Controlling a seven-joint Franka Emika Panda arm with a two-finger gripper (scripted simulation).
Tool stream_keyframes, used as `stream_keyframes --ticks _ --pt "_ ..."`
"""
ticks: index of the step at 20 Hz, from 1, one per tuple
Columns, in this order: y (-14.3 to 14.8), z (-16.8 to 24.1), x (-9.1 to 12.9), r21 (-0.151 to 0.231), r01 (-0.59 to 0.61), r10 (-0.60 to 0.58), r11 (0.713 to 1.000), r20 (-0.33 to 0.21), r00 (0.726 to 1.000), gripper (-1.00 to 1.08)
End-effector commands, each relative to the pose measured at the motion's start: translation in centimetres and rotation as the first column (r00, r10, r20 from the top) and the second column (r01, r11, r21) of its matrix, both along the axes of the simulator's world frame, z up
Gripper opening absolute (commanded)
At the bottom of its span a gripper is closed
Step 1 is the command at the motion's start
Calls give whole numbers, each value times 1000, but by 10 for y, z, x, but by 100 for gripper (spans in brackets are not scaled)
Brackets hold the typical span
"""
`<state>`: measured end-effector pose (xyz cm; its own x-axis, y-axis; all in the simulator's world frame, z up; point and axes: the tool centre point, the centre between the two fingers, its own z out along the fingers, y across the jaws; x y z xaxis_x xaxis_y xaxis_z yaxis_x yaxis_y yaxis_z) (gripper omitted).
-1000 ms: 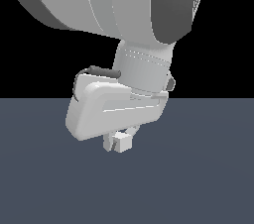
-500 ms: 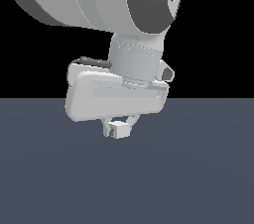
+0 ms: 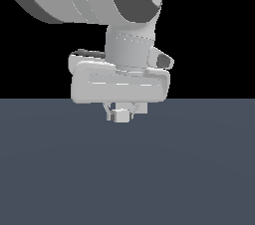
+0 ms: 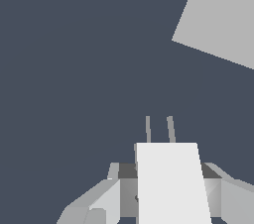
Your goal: Plug the charger into the wall socket.
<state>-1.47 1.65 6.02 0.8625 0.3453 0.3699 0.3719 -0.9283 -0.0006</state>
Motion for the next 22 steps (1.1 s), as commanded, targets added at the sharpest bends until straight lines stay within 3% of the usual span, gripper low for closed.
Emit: stream_keyframes --ticks 1,12,22 --pt "-2 6 6 1 63 -63 998 1 998 -100" --pt "-12 28 26 0 295 -295 956 -1 956 -100" --pt "-20 38 35 -3 416 -416 910 -5 910 -100"
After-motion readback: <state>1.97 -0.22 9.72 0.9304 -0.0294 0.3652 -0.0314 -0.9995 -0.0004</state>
